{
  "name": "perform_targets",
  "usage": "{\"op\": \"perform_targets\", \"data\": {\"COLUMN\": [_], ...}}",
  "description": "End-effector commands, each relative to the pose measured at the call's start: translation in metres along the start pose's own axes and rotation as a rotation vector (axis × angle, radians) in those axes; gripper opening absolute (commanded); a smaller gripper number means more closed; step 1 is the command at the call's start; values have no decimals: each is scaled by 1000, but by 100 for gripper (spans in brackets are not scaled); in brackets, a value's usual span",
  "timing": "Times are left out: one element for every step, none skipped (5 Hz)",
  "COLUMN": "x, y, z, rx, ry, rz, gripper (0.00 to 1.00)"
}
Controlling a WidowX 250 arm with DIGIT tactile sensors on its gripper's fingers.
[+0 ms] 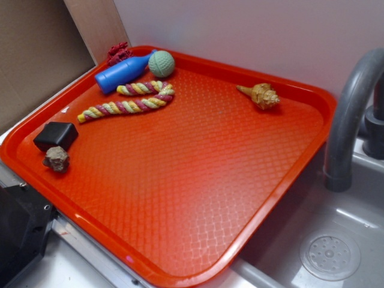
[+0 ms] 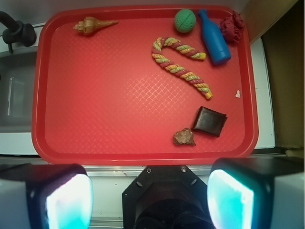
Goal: Grab the green ball.
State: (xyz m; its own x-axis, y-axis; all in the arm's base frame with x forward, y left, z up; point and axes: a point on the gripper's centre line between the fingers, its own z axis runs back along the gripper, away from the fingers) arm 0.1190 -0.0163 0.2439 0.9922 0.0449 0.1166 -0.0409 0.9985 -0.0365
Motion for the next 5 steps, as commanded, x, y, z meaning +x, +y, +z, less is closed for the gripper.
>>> {"op": "perform_targets", "data": {"x": [0,44,92,139,181], "y": [0,0,15,30,48], "z": [0,-55,-107,-140,-159], "rx": [0,106,50,63,70], "ry": [0,-82,-160,-135,-128], "rz": [0,140,180,155,135], "gripper": [100,100,100,100,100]}}
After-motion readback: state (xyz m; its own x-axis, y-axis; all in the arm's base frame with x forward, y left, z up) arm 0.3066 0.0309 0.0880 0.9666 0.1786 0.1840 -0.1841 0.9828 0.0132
